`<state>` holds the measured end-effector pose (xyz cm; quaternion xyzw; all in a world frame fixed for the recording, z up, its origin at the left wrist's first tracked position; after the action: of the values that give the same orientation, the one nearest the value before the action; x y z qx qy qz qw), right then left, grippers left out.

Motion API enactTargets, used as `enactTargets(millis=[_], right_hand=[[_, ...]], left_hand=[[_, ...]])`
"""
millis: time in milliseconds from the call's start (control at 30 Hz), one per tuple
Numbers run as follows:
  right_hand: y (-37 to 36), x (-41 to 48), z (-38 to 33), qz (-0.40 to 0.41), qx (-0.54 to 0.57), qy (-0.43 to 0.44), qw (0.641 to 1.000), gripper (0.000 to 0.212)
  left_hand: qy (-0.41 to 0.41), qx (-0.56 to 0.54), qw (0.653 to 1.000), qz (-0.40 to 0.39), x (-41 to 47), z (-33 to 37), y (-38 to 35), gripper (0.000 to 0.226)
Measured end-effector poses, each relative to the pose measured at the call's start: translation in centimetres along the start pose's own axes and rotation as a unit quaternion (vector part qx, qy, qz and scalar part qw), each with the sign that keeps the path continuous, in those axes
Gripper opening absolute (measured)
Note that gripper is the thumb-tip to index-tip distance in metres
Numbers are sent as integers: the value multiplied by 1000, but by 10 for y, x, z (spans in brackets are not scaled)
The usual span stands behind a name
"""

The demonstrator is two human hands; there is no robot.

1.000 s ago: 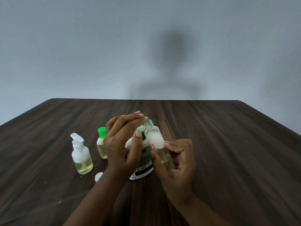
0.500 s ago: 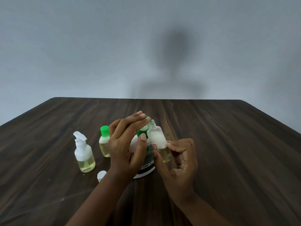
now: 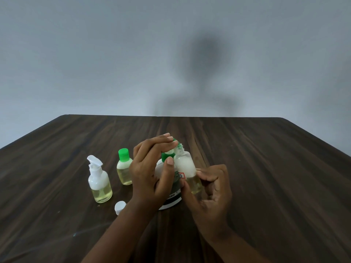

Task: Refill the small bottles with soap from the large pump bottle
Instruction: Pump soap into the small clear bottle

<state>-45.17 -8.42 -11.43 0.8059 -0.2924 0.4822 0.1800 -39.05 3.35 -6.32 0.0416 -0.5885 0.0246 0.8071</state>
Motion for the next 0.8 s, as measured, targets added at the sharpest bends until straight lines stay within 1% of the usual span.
enactTargets(millis=[200, 400, 500, 633, 800], right_hand=[[-2, 2, 1, 12, -6, 2, 1000, 29], [-1, -1, 0, -10, -5, -4, 1000, 29], [-2, -1, -2, -3, 1, -5, 1000, 28], [-1, 4, -2, 8, -3, 10, 1000, 28], [-3, 4, 1, 13, -9, 13, 1000, 28]], left_hand=[[1, 4, 1000, 2, 7, 0, 2, 27], [18, -2, 1000, -21, 0, -3, 7, 28], [16, -13, 1000, -16, 0, -1, 7, 28], [9, 9, 1000, -11, 3, 1, 2, 31], [22, 2, 1000, -16, 2, 1, 3, 31]])
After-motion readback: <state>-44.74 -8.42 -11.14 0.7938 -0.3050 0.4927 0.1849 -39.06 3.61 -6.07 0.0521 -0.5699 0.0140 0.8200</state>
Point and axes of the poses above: each hand's wrist, its own x-axis towards the middle knuckle, its own y-axis out of the back of the hand, z = x × y, the point moved 1 cm from there along x, towards the middle knuckle, and after that the axes turned 2 degrees about -x, right-handed, at the moved point
